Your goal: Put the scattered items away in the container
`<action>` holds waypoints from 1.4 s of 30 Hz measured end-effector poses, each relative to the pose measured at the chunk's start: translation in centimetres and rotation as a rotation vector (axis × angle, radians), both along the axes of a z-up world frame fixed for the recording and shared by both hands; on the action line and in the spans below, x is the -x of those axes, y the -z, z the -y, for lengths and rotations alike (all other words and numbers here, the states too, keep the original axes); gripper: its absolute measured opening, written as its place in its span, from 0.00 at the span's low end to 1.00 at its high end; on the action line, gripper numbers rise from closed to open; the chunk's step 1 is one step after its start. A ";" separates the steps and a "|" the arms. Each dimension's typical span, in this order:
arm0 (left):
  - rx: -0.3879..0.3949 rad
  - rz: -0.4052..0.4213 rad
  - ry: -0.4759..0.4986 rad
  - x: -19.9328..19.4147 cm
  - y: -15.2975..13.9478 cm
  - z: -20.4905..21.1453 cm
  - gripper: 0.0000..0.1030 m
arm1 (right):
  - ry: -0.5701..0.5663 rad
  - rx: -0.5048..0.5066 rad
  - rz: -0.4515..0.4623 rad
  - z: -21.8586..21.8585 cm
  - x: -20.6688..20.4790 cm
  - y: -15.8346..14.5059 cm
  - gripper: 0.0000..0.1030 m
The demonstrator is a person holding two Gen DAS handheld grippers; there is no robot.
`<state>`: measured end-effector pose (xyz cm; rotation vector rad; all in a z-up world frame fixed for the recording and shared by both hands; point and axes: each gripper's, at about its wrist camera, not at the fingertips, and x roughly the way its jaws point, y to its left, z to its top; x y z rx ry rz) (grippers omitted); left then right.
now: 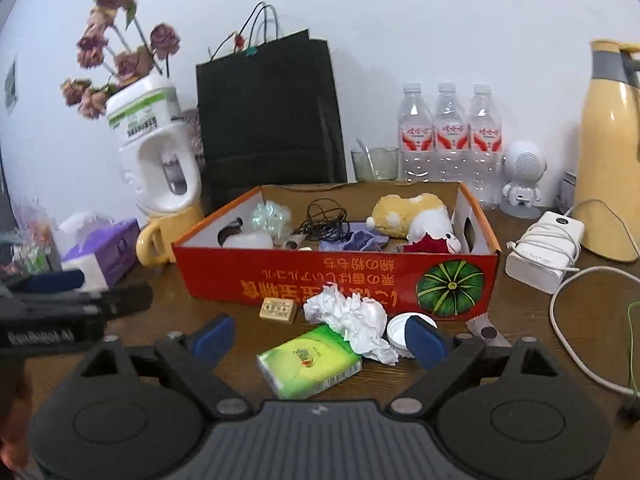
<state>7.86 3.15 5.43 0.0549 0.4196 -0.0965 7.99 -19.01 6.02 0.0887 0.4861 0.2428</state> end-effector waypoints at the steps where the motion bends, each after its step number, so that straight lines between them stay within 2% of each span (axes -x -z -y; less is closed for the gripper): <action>1: -0.008 -0.003 -0.002 -0.2 0.2 0.2 1.00 | 0.001 -0.003 0.008 0.1 0.2 -0.1 0.90; 7: 0.019 -0.046 -0.020 -1.0 0.7 0.6 1.00 | 0.024 0.009 -0.030 0.0 0.0 0.7 0.91; 12: -0.027 -0.049 0.014 -1.2 1.1 1.3 1.00 | 0.049 -0.011 -0.049 0.8 -0.4 1.1 0.91; 18: -0.044 -0.112 0.030 -1.6 2.5 2.4 1.00 | 0.092 -0.004 -0.092 2.1 -1.0 1.9 0.90; 23: -0.033 -0.108 0.117 -1.5 2.9 3.9 1.00 | 0.064 -0.020 -0.141 3.9 -1.3 2.8 0.82; 27: -0.038 -0.106 0.201 -2.2 3.2 5.3 1.00 | 0.055 -0.026 -0.147 4.7 -1.2 3.3 0.75; 33: 0.017 -0.169 0.325 -4.5 3.9 7.4 0.96 | 0.105 -0.061 -0.168 6.6 -2.1 3.3 0.66; 34: 0.019 -0.188 0.336 -4.9 4.1 7.6 0.94 | 0.115 -0.066 -0.168 6.9 -2.2 3.2 0.66; 36: 0.009 -0.224 0.332 -5.7 4.5 8.0 0.84 | 0.125 -0.078 -0.160 7.4 -2.3 2.9 0.66; 38: 0.005 -0.244 0.341 -6.2 4.9 8.3 0.66 | 0.118 -0.106 -0.150 7.6 -2.5 2.6 0.66; 39: 0.019 -0.250 0.351 -6.3 4.9 8.2 0.61 | 0.109 -0.106 -0.143 7.5 -2.6 2.5 0.66; 40: 0.036 -0.257 0.357 -6.3 4.8 8.2 0.48 | 0.095 -0.090 -0.136 6.9 -2.9 2.3 0.66; 42: 0.045 -0.259 0.348 -6.1 4.5 7.9 0.37 | 0.055 -0.044 -0.127 5.5 -3.5 1.9 0.65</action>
